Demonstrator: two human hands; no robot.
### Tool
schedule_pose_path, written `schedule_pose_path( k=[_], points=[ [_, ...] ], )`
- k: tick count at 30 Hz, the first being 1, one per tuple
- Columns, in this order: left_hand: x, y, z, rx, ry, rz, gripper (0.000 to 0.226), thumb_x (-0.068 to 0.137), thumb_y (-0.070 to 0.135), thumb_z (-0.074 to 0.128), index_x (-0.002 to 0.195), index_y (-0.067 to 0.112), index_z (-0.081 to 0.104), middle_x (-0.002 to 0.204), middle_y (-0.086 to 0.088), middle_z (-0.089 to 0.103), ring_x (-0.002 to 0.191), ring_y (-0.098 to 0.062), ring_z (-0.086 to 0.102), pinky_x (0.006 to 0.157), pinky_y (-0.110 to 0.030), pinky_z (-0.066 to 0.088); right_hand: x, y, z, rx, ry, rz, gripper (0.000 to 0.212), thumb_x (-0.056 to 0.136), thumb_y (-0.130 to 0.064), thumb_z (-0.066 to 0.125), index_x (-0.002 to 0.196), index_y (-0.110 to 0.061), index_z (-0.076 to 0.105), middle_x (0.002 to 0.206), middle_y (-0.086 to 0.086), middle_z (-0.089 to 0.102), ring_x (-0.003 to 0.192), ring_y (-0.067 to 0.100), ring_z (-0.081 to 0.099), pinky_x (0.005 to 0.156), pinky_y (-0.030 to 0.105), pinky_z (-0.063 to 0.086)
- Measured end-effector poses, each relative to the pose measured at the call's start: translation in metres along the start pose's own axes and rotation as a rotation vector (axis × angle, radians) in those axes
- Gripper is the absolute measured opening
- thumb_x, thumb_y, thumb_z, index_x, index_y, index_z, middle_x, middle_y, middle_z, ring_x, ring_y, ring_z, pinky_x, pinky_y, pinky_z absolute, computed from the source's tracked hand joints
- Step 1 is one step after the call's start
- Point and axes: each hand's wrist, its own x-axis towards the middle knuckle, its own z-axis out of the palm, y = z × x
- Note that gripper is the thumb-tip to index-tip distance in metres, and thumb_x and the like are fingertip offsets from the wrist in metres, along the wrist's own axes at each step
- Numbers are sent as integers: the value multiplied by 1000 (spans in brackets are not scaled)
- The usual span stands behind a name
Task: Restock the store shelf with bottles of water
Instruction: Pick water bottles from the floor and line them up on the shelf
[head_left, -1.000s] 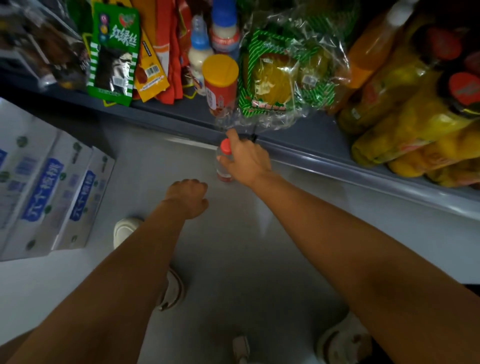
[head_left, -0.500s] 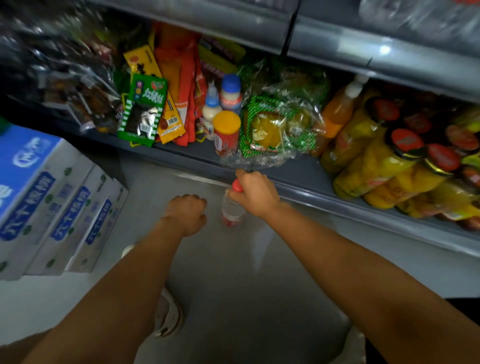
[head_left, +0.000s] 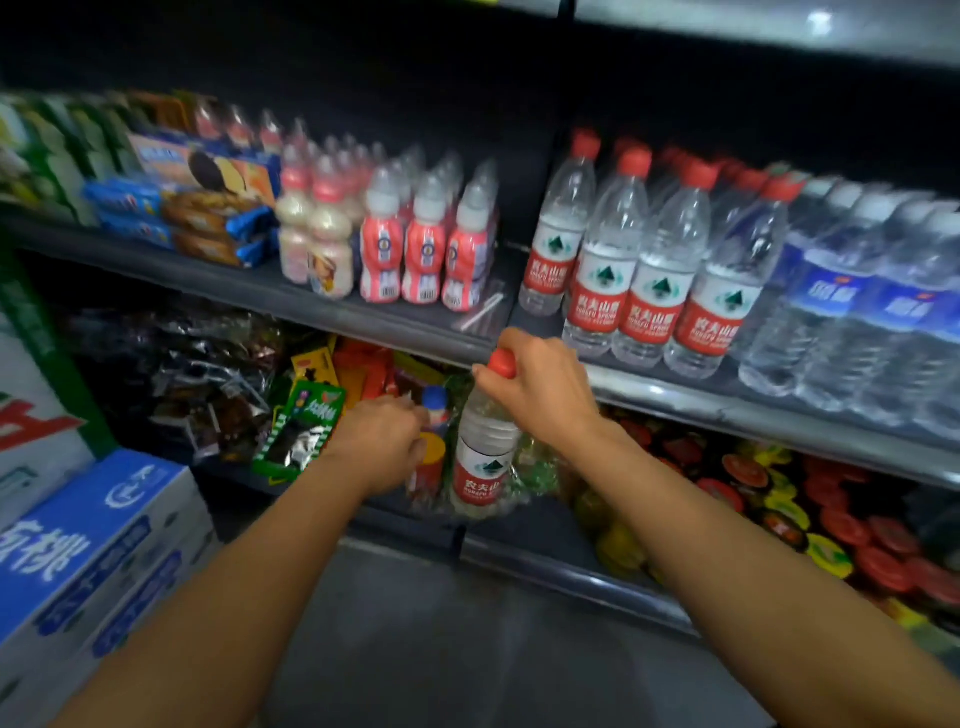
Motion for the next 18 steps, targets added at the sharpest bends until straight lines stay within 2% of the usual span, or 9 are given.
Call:
schedule_pose_path(
  k=[4,8,12,16,18],
  points=[
    [29,6,-53,-59,167,60,25,90,30,50,107,13,59,111,-8,59,107,-28,54,86,-36,43,31,-10,-52,-48,144,-38,31,86,-42,61,81,-12,54,71,3,59,68,25,58,58,36,47],
    [55,10,-97,-62,276,91,29,91,28,49,112,11,58,106,-8,59,100,-29,56,77,-36,46,61,-15,-96,-81,240,-33,34,86,-44,60,83,-10,57,74,6,61,72,29,58,62,39,50],
    [78,15,-123,-82,333,99,31,91,28,48,116,11,58,111,-9,60,103,-30,55,80,-37,47,92,-16,-126,-135,317,-2,33,86,-45,59,82,-12,57,84,11,64,84,38,59,66,39,47],
    [100,25,-132,-58,370,100,28,92,31,45,112,15,57,111,-6,60,100,-27,55,73,-34,42,120,-9,-141,-168,341,23,31,87,-43,58,79,-14,53,79,6,59,83,36,59,62,34,37],
    [109,27,-129,-68,374,93,31,93,31,45,118,17,57,116,-4,59,105,-25,55,78,-35,44,132,-4,-143,-183,338,30,30,87,-42,58,79,-13,53,78,6,57,83,37,59,62,34,37]
  ],
)
